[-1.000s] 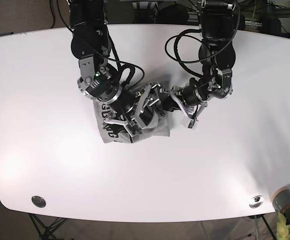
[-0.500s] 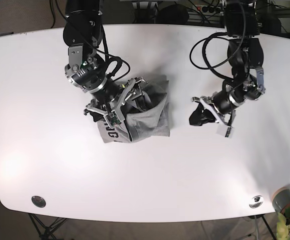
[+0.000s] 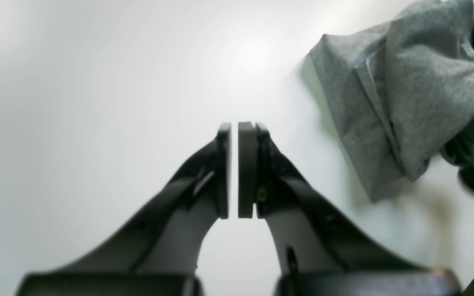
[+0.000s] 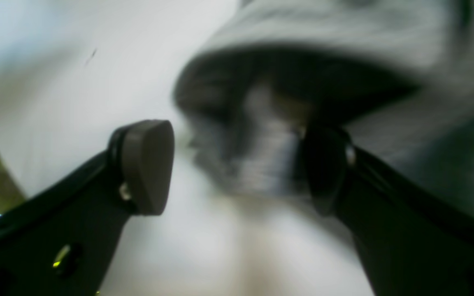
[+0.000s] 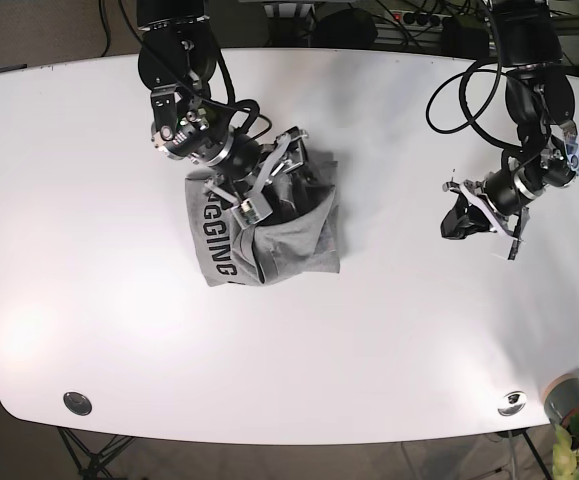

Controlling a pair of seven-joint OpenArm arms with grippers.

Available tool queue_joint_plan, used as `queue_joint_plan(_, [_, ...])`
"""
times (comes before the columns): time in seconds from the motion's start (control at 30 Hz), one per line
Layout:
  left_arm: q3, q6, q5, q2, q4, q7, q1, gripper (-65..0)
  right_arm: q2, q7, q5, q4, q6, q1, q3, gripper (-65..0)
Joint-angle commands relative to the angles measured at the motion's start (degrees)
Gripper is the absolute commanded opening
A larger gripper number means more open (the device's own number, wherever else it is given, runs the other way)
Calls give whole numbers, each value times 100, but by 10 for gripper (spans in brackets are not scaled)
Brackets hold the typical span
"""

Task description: Fold the T-shirt properly

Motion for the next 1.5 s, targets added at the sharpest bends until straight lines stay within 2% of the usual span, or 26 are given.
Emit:
queue_joint_plan(0.0, [-57,-72,-142,-96,87,-115,-100,-640,-56,149,158,123,52,56,-423,-178])
queue_joint_plan(0.13, [-206,-81,-142,-96,95,-106,-20,-640,-56,149,158,158,52,56,-828,-178])
queue_joint_plan(0.3, [-259,-81,-142,-96,95,-115,6,-640,-38,140,158,650,52,48,-828,-178])
queue_joint_plan(0.37, [-268,-81,-142,-96,87,-123,6,-640,85,140,158,843,44,39,-810,-178])
queue_joint_plan(0.43, [-268,-81,-142,-96,43,-123,6,-640,199,140,158,984,-53,39,-713,-178])
queue_joint_plan(0.53, [-268,-81,-142,-96,-1,-123,6,-640,226,140,175,1019,-370,39,-282,-178])
queue_joint_plan(0.57, [-268,-81,-142,-96,-1,-123,6,-640,235,140,175,1010,-405,39,-168,-178])
queue_joint_plan(0.7, [-268,-90,-142,-96,-28,-123,6,-640,437,140,175,993,-449,153,69,-178])
queue_joint_plan(0.87, [-241,-90,-142,-70,-36,-123,6,-640,498,140,202,545,-458,443,78,-178])
queue_joint_plan(1.0, [-241,-90,-142,-61,-36,-123,15,-640,454,166,228,219,-458,619,60,-178])
queue_joint_plan(1.3, [-250,-90,-142,-61,-36,-132,15,-640,85,184,228,-475,-449,1032,60,-185])
queue_joint_plan(1.37, [-250,-90,-142,-61,-36,-132,15,-640,6,184,228,-484,-431,1050,52,-222])
queue_joint_plan(1.47, [-250,-90,-142,-61,-36,-132,15,-640,-152,184,219,-510,-431,1164,52,-327])
